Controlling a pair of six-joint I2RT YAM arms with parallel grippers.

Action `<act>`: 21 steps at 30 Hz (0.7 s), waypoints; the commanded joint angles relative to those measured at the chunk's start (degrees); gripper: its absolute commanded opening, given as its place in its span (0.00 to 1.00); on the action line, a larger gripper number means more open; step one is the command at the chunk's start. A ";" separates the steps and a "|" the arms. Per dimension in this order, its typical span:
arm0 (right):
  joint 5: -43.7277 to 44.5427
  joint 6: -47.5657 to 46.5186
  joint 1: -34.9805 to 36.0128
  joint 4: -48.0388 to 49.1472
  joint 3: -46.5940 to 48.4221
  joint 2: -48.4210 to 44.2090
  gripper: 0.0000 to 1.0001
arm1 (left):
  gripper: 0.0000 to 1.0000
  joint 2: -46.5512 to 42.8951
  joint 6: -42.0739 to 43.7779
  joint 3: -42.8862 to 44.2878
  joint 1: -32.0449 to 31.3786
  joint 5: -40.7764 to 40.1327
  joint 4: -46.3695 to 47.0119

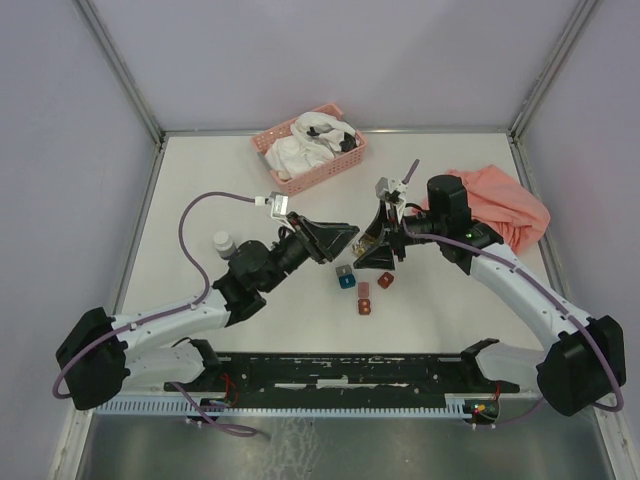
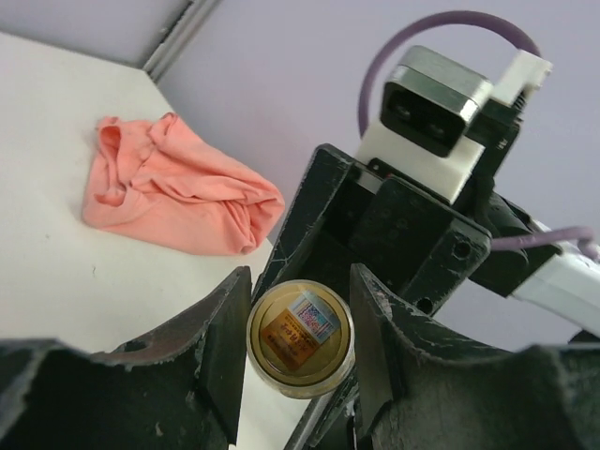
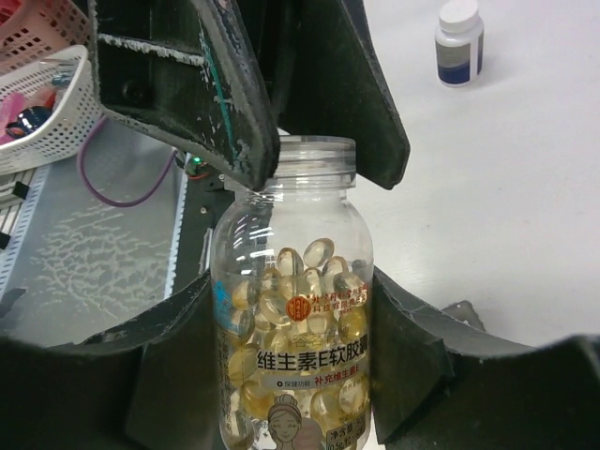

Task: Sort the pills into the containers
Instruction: Screw the lid of the pill bottle onto the pill bottle.

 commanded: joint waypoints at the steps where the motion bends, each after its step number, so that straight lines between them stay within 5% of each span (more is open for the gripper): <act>1: -6.70 6.23 -0.50 5.76 0.23 0.21 0.02 | 0.03 -0.61 7.26 1.50 2.38 19.66 8.46; 6: -7.06 5.89 -0.50 5.74 0.14 -0.10 0.02 | 0.13 -1.12 5.77 1.87 2.94 16.09 7.48; 10: -7.14 5.07 -0.48 5.33 0.21 -0.23 0.02 | 0.42 -3.02 2.89 0.70 3.29 10.83 7.36; 12: -7.12 4.33 -0.52 4.48 0.37 -0.45 0.02 | 0.69 -4.44 1.65 0.21 3.32 8.00 6.30; 14: -7.14 3.77 -0.48 3.90 0.56 -0.58 0.02 | 0.84 -6.19 0.78 -0.22 3.40 4.91 4.27; 21: -6.36 0.61 -0.49 1.18 0.96 -1.39 0.02 | 0.99 -13.21 1.67 -2.84 3.41 -3.32 -2.57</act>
